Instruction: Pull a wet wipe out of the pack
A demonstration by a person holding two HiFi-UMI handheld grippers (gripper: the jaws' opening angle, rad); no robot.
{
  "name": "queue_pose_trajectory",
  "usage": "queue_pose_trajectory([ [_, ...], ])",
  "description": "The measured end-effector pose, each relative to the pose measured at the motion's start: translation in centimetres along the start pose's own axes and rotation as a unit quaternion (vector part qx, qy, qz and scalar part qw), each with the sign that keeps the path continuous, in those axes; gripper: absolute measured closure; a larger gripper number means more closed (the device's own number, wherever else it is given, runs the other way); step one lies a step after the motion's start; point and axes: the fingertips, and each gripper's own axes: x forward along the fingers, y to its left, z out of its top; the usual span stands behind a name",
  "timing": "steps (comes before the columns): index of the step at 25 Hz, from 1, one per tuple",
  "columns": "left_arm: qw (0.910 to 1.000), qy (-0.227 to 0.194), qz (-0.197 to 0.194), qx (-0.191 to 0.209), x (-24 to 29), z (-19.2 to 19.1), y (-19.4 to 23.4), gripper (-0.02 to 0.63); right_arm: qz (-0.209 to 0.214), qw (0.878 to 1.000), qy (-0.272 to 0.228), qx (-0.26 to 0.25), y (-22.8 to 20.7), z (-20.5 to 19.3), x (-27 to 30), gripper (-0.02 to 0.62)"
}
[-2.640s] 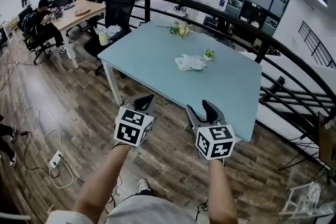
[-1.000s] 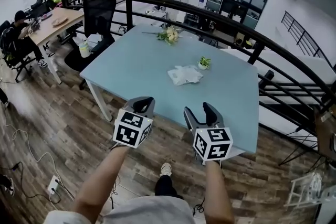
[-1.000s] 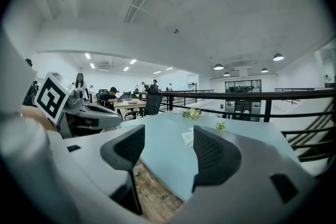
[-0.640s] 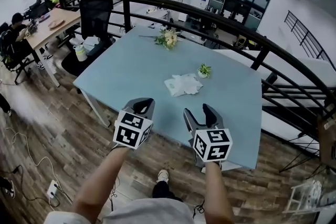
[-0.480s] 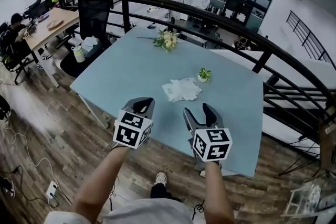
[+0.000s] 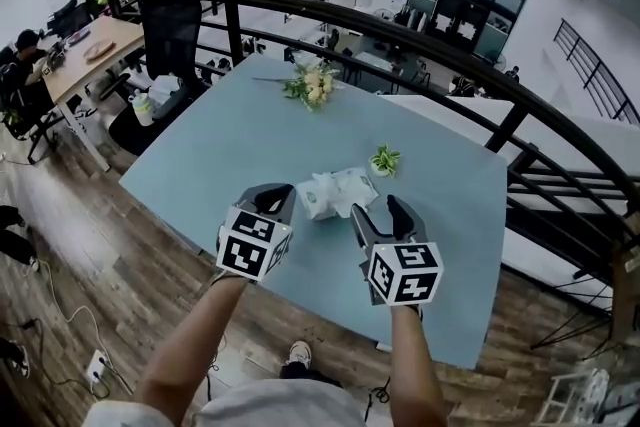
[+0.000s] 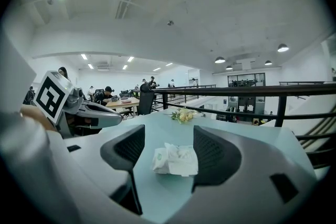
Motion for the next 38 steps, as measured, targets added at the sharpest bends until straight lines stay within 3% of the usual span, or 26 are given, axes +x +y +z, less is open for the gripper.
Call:
queue_pose_trajectory([
  [24,0.9999,0.008,0.006,0.003,6.5,1.5,1.5,0.611,0.005,1.000,0.012,0.007,-4.9,-0.1,5.1,0.324],
  [38,0.9992,0.003,-0.039,0.012,9.9,1.9,5.2,0.611,-0.037,0.999,0.022,0.015,-4.7,0.1,9.1,0.324],
])
